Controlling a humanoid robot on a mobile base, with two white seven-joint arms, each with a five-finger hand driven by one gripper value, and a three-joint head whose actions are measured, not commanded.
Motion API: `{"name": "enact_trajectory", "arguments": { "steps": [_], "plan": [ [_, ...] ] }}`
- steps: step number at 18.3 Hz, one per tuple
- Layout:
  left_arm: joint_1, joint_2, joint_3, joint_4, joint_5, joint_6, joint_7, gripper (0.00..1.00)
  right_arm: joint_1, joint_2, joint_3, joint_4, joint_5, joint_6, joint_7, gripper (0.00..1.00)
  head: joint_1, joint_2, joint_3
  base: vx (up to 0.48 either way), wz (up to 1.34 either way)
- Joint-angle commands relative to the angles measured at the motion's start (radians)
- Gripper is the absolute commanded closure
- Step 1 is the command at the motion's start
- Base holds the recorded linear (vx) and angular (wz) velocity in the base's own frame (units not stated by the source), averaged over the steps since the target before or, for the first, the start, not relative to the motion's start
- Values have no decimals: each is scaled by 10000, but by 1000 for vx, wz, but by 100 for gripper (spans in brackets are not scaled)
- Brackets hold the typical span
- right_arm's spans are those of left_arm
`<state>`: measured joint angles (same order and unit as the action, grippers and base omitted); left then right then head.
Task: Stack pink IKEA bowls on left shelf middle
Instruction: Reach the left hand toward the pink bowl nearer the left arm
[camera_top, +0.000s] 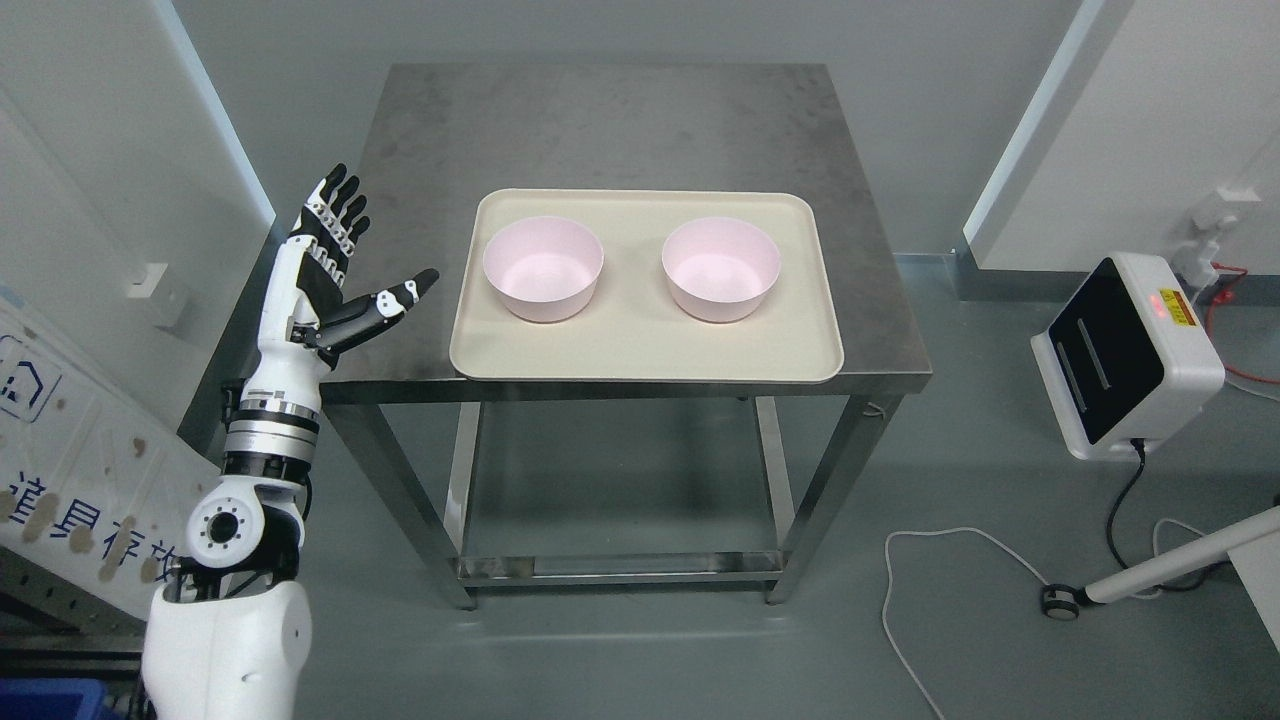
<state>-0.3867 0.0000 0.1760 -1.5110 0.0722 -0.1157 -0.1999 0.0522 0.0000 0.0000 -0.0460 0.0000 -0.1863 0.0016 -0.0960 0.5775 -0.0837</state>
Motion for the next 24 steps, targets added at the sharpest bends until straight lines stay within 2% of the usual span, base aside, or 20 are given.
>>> {"name": "enact_trajectory", "arguments": {
  "steps": [1,6,8,10,11,13,15,17,19,21,24],
  "plan": [
    [2,174,-103,1,-1,-40,5,0,0,-175,-92,0,77,7,15,0,0,0,0,0,0],
    [-136,174,-486,16,-1,-193,-179,0,0,-175,-92,0,77,7,15,0,0,0,0,0,0],
    [-564,174,-915,62,-16,-178,-591,0,0,-175,-92,0,77,7,15,0,0,0,0,-3,15],
    [-1389,580,-1527,275,-214,-132,-1220,1,0,-175,-92,0,77,7,15,0,0,0,0,0,0],
    [-1835,643,-1788,550,-535,-41,-1268,1,0,-175,-107,0,77,7,15,0,0,0,0,0,0],
    [-3060,705,-2630,1956,-2110,-25,-1466,2,0,-175,-92,0,77,7,15,0,0,0,0,4,-16],
    [-4075,705,-3215,3140,-3126,6,-2200,2,0,-175,-107,0,77,7,15,0,0,0,0,14,-29],
    [-4797,675,-3416,4461,-3894,723,-2969,3,0,-175,-92,0,77,7,15,0,0,0,0,20,-15],
    [-4968,690,-3432,4679,-4477,1810,-3277,4,0,-175,-92,0,77,7,15,0,0,0,0,26,-11],
    [-4984,705,-3493,4679,-4633,2412,-3476,7,0,-175,-92,0,77,7,15,0,0,0,0,37,-39],
    [-5014,1010,-3616,4740,-4756,2491,-3600,12,0,-175,-92,0,77,7,15,0,0,0,0,54,-57]
  ]
}}
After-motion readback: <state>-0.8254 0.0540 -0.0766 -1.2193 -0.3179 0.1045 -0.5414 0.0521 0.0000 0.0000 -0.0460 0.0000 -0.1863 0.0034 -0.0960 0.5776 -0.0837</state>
